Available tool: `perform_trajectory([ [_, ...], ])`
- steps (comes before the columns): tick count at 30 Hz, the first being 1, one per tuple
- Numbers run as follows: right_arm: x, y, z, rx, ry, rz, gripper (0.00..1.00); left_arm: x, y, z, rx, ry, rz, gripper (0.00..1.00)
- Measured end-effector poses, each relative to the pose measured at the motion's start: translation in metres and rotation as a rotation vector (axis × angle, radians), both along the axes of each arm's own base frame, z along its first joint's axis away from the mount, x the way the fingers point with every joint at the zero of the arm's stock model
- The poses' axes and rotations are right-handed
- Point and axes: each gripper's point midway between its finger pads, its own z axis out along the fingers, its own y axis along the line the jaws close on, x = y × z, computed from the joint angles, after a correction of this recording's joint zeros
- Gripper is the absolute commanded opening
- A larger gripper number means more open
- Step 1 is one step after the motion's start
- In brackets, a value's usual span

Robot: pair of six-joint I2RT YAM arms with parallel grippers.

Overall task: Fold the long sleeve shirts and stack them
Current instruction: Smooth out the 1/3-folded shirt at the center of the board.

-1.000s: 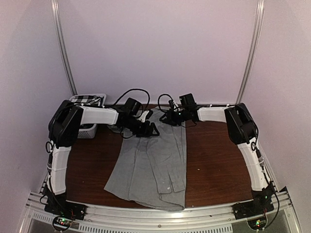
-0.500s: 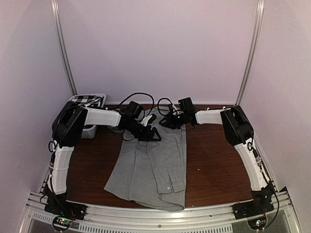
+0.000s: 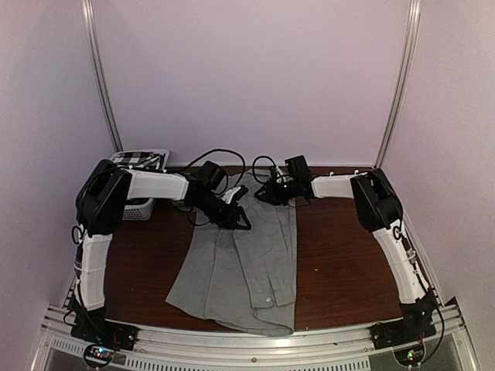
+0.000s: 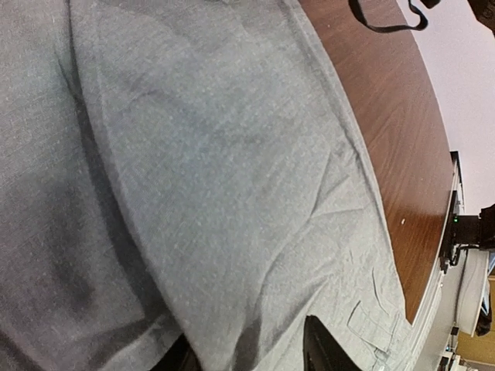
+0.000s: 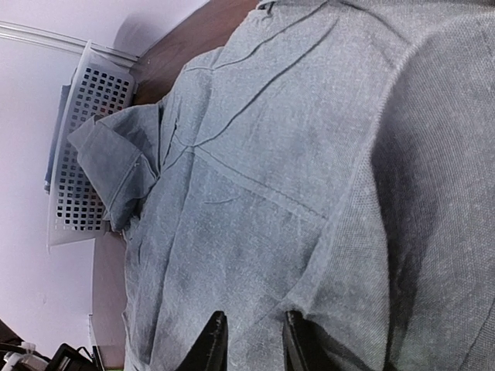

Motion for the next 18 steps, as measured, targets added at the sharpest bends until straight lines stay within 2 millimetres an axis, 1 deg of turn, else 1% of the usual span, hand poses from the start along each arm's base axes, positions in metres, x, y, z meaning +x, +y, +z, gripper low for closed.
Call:
perform_trajectory([
  [4, 0.001, 0.0, 0.0, -0.002, -0.002, -0.004, 0.27, -0.002, 0.004, 0.016, -0.002, -0.019, 0.009, 0.29],
  [7, 0.002, -0.001, 0.0, -0.005, -0.004, -0.008, 0.27, -0.004, 0.008, 0.023, 0.004, -0.03, 0.022, 0.22],
  [10, 0.002, -0.002, 0.0, -0.005, -0.004, -0.011, 0.27, -0.005, 0.012, 0.02, 0.023, -0.027, 0.036, 0.15],
  [12, 0.003, -0.003, 0.0, -0.006, -0.005, -0.013, 0.27, -0.006, 0.017, 0.013, 0.054, -0.018, 0.053, 0.11],
  [15, 0.005, -0.005, 0.0, -0.007, -0.006, -0.017, 0.27, -0.007, 0.025, 0.004, 0.097, -0.006, 0.08, 0.07],
  [16, 0.005, -0.005, 0.0, -0.007, -0.007, -0.017, 0.27, -0.007, 0.027, 0.001, 0.11, -0.005, 0.089, 0.07],
  [18, 0.005, -0.005, 0.0, -0.008, -0.008, -0.017, 0.27, -0.005, 0.031, -0.002, 0.135, -0.011, 0.107, 0.13],
])
